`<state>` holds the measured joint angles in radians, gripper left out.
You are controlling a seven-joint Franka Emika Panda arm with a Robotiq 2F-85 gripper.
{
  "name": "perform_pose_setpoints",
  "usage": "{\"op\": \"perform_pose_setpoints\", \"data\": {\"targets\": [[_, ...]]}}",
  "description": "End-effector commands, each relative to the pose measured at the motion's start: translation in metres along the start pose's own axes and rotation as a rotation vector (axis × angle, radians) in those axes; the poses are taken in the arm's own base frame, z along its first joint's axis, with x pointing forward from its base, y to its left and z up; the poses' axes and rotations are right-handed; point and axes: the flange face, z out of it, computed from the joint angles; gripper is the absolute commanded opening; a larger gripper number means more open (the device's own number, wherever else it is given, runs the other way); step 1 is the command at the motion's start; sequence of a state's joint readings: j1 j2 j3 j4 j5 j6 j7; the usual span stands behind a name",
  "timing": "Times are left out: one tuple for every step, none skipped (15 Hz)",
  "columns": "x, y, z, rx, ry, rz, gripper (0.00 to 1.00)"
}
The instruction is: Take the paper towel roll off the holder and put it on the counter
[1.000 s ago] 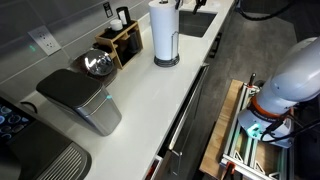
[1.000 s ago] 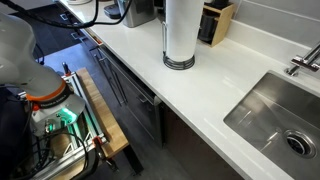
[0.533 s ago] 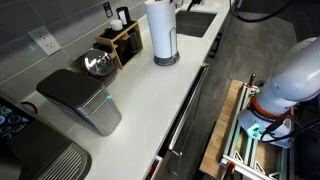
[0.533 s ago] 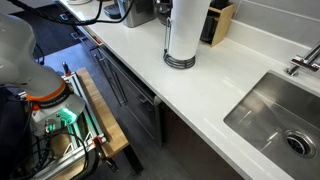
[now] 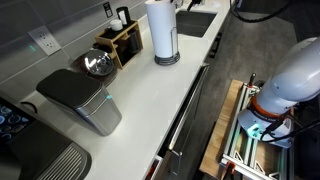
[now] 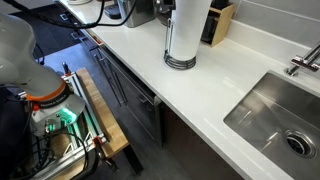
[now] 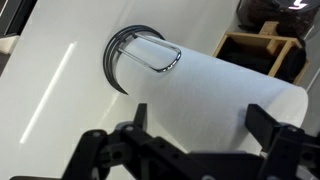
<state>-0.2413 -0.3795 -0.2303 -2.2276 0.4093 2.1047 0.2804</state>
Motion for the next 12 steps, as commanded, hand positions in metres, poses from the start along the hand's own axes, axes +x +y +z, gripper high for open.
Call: {"op": "perform_pose_setpoints", "data": {"targets": [[-0.001, 0.009, 0.002, -0.032, -0.023, -0.021, 1.00], [-0.001, 0.010, 0.001, -0.045, -0.023, -0.027, 1.00], [-0.001, 0.012, -0.003, -0.057, -0.025, -0.038, 1.00], [0.000, 0.013, -0.005, -0.071, -0.030, -0.046, 1.00], [0.000, 0.016, -0.008, -0.089, -0.033, -0.053, 1.00], [0.000, 0.018, -0.010, -0.103, -0.038, -0.060, 1.00], [0.000, 0.020, -0.012, -0.117, -0.043, -0.068, 1.00], [-0.001, 0.021, -0.014, -0.123, -0.050, -0.076, 1.00], [-0.001, 0.022, -0.016, -0.128, -0.056, -0.082, 1.00], [-0.002, 0.022, -0.018, -0.126, -0.061, -0.089, 1.00], [-0.001, 0.022, -0.019, -0.126, -0.062, -0.096, 1.00], [-0.002, 0.021, -0.019, -0.123, -0.066, -0.101, 1.00]]}}
